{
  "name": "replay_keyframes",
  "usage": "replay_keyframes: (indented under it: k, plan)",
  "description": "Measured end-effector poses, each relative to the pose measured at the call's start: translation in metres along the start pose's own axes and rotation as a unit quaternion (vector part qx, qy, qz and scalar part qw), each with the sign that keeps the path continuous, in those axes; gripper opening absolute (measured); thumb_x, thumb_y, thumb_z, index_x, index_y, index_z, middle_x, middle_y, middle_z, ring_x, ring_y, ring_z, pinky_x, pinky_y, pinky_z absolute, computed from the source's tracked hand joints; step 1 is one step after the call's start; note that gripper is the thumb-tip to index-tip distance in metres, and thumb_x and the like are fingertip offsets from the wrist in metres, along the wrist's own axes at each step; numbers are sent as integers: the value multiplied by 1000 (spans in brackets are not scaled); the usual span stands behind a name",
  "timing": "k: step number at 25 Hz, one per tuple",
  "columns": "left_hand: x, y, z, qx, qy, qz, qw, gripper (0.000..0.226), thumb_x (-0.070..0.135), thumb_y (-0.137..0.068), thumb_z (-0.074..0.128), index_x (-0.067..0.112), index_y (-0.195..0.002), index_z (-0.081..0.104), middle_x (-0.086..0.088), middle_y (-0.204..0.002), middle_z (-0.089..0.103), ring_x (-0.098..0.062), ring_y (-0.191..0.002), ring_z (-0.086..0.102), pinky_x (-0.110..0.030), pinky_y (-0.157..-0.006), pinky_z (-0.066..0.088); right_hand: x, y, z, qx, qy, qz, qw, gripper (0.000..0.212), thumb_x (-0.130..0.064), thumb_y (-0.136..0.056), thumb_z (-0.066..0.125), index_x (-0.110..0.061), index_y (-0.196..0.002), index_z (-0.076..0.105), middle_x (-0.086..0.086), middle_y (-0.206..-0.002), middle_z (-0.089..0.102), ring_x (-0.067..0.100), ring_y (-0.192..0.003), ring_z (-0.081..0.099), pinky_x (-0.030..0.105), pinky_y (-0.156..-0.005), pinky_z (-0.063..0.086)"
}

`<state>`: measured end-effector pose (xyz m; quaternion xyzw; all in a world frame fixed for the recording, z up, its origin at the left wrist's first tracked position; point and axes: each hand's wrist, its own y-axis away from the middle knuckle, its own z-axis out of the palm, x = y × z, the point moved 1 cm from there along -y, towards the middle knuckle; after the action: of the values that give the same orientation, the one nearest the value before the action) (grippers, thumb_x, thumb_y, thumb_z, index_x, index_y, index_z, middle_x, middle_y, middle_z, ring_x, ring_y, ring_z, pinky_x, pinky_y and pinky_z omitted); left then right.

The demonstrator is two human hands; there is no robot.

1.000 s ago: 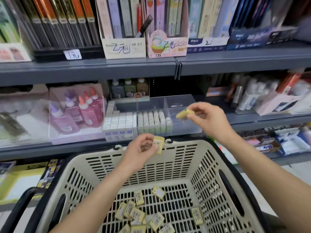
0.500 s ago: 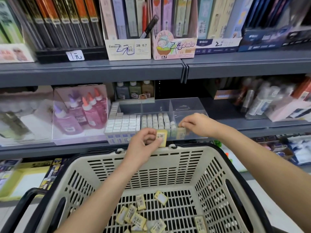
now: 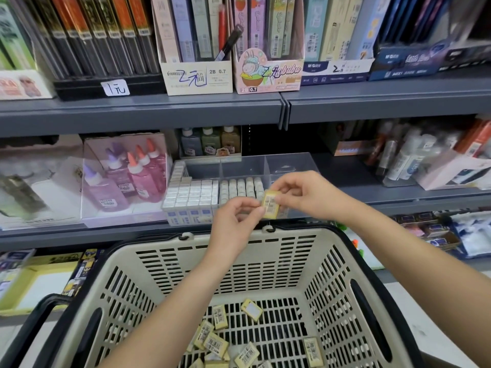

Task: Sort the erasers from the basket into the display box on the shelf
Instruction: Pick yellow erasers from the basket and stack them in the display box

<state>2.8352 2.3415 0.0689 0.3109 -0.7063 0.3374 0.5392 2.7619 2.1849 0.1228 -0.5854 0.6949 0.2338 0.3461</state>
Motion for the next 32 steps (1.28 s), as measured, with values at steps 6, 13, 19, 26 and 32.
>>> replay_keyframes:
  k: [6, 13, 19, 26, 32]
  plan:
    - [-17, 16, -32, 49, -26, -28, 998, 16, 12, -83, 67, 27, -84, 61, 5, -84, 65, -15, -81, 62, -24, -78, 51, 29, -24, -32, 156, 41, 45, 986, 14, -14, -83, 68, -27, -83, 63, -8, -80, 64, 6, -73, 60, 17, -72, 47]
    - [-30, 30, -49, 39, -63, -29, 997, 18, 10, -84, 65, 28, -86, 61, 6, -85, 63, 0, -74, 56, -16, -71, 48, 46, -37, -7, -9, 149, 109, 983, 8, -19, -86, 65, -22, -91, 69, -5, -91, 68, 9, -85, 63, 23, -81, 49]
    - [-50, 38, -57, 12, -79, -54, 995, 17, 10, -86, 63, 27, -88, 60, 6, -86, 63, -1, -78, 57, -12, -70, 46, 42, -35, -4, -54, 195, 114, 973, 23, -14, -95, 49, -13, -112, 65, 1, -115, 64, 14, -101, 58, 26, -91, 44]
    - [-102, 49, -67, -37, -149, -124, 980, 12, 13, -86, 63, 25, -86, 62, 7, -87, 65, -7, -84, 60, -18, -78, 48, 11, 13, 28, 157, 5, 41, 987, 14, -21, -90, 55, -31, -87, 65, -15, -75, 66, 5, -75, 62, 17, -72, 48]
    - [-169, 71, -73, -233, -280, -251, 897, 12, 20, -85, 66, 16, -94, 59, 1, -91, 61, -15, -87, 60, -31, -83, 50, 32, 48, 160, -197, 75, 56, 976, 12, -25, -89, 59, -20, -96, 68, -12, -88, 66, -5, -75, 57, 10, -69, 44]
